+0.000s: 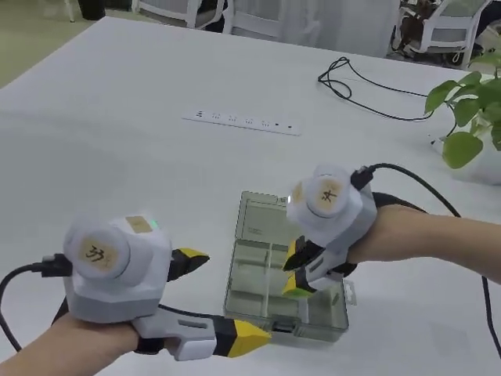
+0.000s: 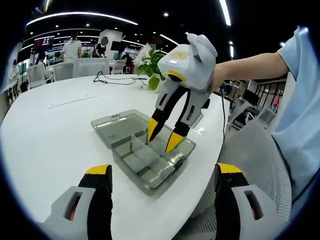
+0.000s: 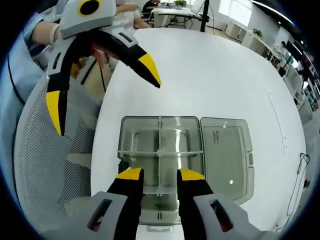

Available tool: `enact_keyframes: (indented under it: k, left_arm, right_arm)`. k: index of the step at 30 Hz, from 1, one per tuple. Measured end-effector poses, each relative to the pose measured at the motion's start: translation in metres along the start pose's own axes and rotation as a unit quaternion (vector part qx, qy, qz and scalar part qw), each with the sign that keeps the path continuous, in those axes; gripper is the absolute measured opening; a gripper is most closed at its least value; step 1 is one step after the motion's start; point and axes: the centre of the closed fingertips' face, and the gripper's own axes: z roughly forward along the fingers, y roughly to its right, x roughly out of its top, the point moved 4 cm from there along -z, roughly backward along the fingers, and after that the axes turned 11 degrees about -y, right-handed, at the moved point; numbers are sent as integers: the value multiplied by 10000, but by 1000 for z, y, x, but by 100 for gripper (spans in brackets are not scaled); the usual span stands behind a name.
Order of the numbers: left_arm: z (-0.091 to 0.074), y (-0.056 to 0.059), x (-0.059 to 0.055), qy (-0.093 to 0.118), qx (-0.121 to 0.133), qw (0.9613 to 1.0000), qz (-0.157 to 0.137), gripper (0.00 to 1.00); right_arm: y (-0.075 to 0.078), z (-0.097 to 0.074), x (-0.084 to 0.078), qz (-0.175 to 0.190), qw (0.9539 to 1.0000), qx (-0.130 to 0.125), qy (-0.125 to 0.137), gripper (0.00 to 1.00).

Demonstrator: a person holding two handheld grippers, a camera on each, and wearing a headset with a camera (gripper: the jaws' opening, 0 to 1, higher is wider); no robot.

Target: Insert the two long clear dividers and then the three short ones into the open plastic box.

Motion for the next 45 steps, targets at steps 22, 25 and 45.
enact_keyframes:
  k: [22,25,45]
  left_arm:
    - [-14,-18,-1,155,203,9997,-10,91]
    - [-15,-18,-1,165,203,9997,-24,91]
    - [-20,-9,-7,123,212,9997,-52,89]
  right_arm:
    - [-14,-37,-76,1190,9827,-705,1233,100]
    - [-13,-41,-105,1363,9810,-826,1105,100]
    - [-41,-23,-221,1018,9902,-390,-875,80]
